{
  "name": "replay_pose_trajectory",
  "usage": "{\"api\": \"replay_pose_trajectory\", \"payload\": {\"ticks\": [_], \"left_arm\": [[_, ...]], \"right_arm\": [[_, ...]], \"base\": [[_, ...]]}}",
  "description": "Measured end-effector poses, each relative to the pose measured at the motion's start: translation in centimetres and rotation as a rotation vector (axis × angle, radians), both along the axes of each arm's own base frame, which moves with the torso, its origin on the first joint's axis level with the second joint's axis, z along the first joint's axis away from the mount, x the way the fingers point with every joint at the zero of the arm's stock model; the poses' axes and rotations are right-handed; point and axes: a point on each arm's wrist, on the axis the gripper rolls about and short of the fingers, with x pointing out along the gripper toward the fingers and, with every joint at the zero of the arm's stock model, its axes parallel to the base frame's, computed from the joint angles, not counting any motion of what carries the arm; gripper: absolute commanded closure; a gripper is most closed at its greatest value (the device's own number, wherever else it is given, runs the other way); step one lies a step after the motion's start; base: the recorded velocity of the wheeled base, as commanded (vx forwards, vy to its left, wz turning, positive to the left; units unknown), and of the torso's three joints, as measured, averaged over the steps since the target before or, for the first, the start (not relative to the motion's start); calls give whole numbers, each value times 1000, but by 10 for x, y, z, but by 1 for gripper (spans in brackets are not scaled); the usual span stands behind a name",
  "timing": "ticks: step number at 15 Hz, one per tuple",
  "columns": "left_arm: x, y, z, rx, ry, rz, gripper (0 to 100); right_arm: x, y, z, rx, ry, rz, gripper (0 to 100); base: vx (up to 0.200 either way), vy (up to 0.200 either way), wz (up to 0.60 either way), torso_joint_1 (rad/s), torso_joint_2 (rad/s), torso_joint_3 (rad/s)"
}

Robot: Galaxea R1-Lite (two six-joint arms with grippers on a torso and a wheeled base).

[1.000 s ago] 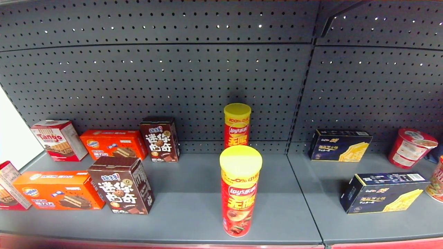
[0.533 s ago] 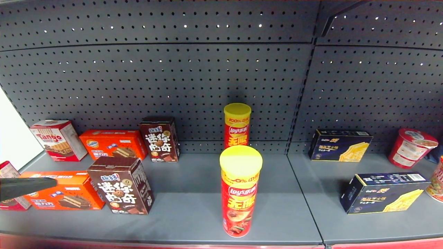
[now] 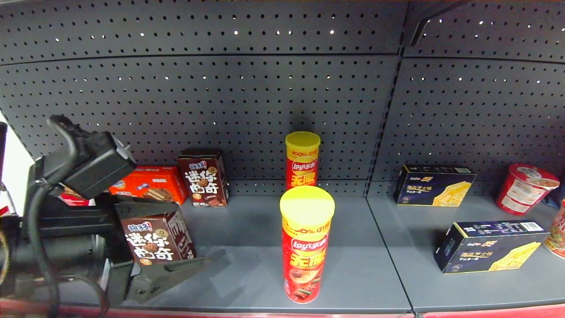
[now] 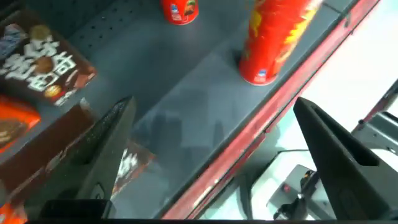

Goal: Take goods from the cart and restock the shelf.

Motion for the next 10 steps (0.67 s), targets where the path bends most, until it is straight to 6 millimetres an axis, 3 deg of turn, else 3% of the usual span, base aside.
{"api": "replay_pose_trajectory", "payload": {"ticks": [10], "left_arm": [[35, -41, -27, -51, 113, 127, 0]], "right_arm": [[0, 0, 0, -1, 0, -1, 0]], "base": [[0, 0, 0, 0, 0, 0]]}}
